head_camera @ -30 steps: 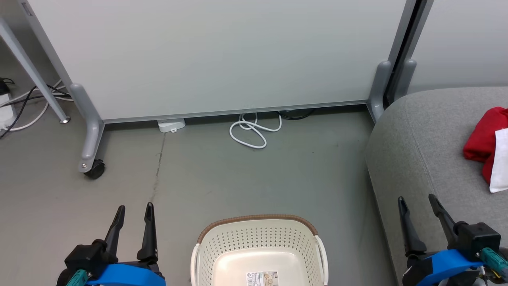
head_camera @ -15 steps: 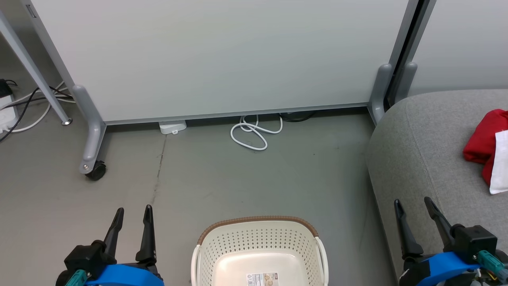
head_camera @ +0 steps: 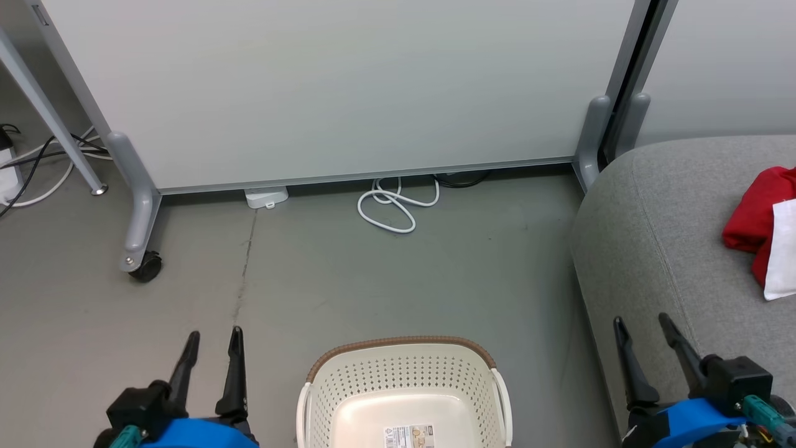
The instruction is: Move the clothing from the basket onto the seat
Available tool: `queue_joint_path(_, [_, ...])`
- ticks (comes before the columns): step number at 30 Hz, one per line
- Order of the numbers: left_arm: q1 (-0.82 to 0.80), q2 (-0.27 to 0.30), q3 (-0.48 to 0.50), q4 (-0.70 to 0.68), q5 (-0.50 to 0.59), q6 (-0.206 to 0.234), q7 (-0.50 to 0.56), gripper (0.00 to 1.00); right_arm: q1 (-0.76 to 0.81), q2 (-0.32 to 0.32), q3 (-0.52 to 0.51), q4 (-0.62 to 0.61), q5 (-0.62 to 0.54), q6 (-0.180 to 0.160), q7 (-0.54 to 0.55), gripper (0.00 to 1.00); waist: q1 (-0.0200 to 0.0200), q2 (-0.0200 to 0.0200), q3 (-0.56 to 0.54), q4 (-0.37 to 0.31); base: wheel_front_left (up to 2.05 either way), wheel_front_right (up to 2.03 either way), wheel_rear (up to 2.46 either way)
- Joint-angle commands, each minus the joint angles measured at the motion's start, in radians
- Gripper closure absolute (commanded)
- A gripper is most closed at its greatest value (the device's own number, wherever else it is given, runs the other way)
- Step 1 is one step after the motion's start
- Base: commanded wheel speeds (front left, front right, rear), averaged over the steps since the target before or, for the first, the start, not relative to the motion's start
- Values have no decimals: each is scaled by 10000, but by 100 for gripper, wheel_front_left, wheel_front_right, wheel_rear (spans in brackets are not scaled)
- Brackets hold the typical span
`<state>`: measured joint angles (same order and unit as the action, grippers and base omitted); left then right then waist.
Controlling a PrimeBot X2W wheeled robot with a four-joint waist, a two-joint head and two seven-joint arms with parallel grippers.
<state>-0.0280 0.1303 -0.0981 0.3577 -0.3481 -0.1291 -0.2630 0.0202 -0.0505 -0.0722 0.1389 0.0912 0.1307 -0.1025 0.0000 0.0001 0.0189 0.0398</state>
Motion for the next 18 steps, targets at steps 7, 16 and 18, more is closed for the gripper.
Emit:
queue_joint_path(7, [212,-170,27,275,-469,-1,193,100,-60,35,-75,490,512,0,175,100,0,-1,1,-14,0,0,0])
queue_joint_path(16, [71,-246,294,90,-1981,-3,640,100,-202,29,-98,527,2354,0,407,100,0,-1,-11,-42,0,0,0])
queue_joint_path(18, [40,-262,349,51,-2296,-3,732,100,-229,28,-99,532,2736,0,453,100,0,-1,-13,-48,0,0,0])
